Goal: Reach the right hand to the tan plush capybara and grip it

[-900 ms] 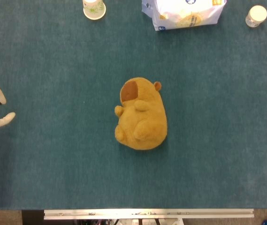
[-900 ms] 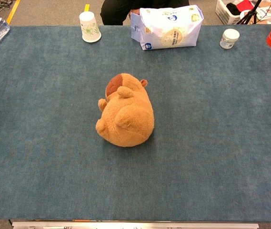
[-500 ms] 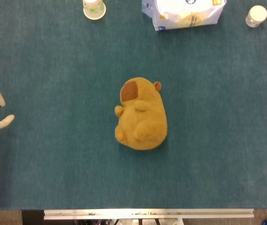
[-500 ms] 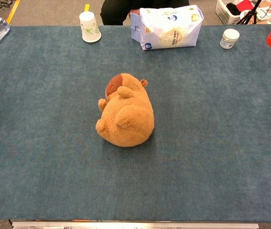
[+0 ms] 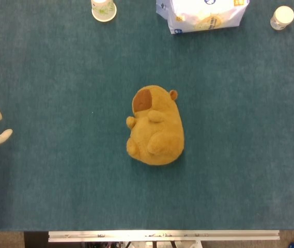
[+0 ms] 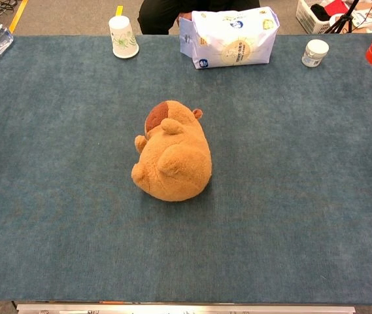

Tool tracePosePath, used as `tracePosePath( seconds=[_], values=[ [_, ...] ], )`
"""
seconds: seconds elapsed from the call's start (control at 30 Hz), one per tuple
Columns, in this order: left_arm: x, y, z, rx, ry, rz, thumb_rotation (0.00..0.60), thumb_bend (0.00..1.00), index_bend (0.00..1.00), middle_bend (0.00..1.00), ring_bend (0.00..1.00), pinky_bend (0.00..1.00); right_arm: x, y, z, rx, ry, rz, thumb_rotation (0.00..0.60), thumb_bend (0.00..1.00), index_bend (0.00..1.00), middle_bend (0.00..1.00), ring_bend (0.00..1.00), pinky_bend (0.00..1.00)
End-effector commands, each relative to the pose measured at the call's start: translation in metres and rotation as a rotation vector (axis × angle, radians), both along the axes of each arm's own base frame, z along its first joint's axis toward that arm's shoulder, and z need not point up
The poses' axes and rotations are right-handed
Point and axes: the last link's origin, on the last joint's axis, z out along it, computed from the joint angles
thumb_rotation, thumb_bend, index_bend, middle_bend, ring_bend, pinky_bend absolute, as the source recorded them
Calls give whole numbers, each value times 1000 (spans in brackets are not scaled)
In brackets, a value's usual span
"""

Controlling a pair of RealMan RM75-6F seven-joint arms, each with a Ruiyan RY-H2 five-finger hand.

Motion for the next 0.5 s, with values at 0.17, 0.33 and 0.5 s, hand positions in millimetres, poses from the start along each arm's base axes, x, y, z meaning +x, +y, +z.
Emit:
tracePosePath(
  seconds=[0.17, 0.33, 0.5],
  values=[
    [-2, -4, 2, 9, 2, 9, 600, 104, 599, 598, 469, 617, 16, -23, -30, 119, -66, 97, 600, 193, 260, 314, 266, 443],
    [-4, -11, 6, 22, 10, 27, 600, 103, 599, 599, 469, 617, 31, -40, -58, 244, -106, 162, 600, 531, 260, 280, 230, 399],
    [-4, -17, 9, 38, 18, 41, 600, 104, 599, 599, 469, 617, 53, -57, -86, 360, -146, 243, 600, 975, 221, 218, 157, 266]
  ],
)
